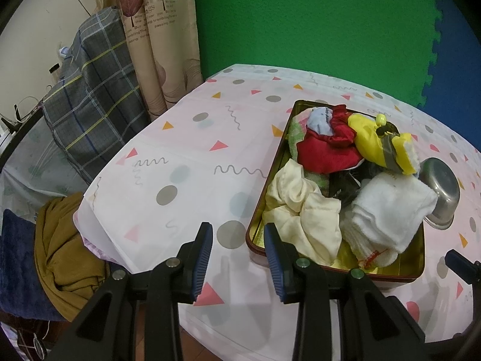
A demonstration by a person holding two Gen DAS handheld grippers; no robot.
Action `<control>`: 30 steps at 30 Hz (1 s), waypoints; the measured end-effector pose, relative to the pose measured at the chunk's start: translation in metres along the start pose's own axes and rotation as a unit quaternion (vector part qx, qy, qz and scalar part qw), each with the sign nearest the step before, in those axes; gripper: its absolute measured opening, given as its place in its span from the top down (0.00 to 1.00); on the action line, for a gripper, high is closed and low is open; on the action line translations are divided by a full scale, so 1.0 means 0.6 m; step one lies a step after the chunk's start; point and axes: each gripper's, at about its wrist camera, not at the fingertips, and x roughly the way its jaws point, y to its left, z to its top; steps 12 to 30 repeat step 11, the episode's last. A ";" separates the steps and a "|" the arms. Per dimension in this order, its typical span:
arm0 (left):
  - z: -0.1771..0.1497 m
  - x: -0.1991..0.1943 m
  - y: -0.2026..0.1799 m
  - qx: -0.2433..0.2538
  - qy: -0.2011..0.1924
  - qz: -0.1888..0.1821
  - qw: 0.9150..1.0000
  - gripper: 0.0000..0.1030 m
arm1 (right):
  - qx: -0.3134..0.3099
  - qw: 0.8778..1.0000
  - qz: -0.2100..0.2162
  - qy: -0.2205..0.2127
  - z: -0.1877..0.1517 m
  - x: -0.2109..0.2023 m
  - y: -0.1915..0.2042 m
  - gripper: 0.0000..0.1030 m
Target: Organize soft objects
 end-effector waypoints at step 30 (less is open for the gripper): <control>0.003 -0.009 -0.001 0.003 -0.013 -0.001 1.000 0.65 | -0.002 1.000 -0.001 -0.002 0.000 0.000 0.001 0.02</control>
